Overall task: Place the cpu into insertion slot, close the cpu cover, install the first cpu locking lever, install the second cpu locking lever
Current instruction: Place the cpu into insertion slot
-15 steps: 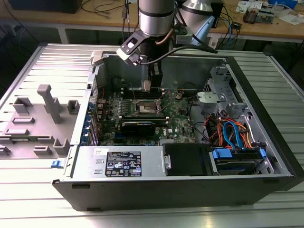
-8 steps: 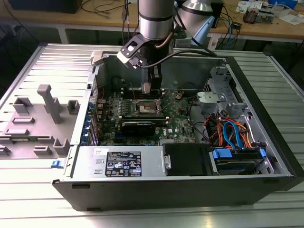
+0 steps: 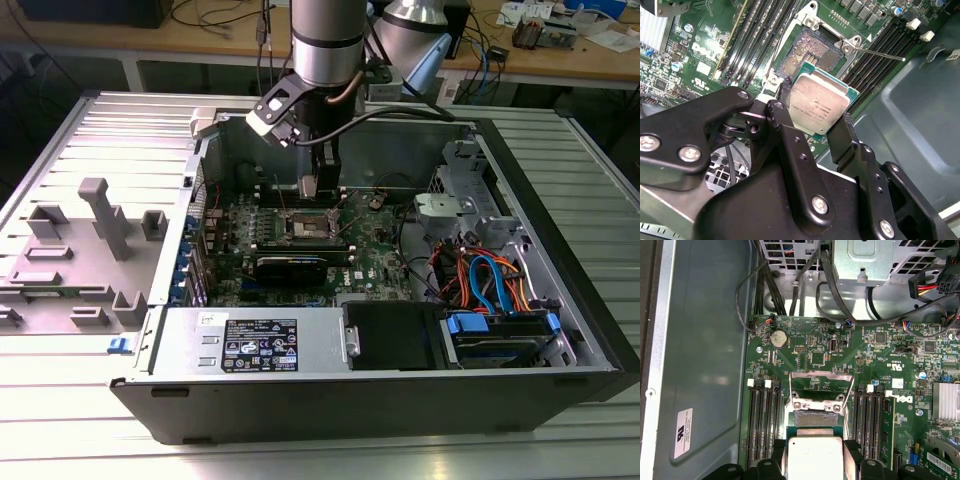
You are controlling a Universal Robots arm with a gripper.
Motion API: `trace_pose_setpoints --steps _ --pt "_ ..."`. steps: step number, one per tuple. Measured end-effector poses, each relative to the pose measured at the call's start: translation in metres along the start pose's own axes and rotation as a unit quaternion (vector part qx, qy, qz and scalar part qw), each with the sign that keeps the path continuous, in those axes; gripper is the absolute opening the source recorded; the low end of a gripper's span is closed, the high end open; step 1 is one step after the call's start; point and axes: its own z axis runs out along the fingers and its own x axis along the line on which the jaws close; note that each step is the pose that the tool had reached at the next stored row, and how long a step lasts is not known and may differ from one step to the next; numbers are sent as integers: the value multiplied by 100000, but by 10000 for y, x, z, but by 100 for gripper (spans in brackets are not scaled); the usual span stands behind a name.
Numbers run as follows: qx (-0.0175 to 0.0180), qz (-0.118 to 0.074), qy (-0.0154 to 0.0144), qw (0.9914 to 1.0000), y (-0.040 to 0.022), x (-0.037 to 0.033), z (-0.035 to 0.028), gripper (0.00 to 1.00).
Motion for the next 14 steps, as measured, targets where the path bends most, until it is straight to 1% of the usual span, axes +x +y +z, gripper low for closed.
trace_pose_setpoints --steps 6,7,10,14 --pt "0 3 -13 100000 0 0 3 54" --pt "-9 69 -21 100000 -9 1 26 54" --pt "-42 1690 -97 99986 -22 1 112 54" --pt "-40 1919 -114 99982 -28 -2 206 54"
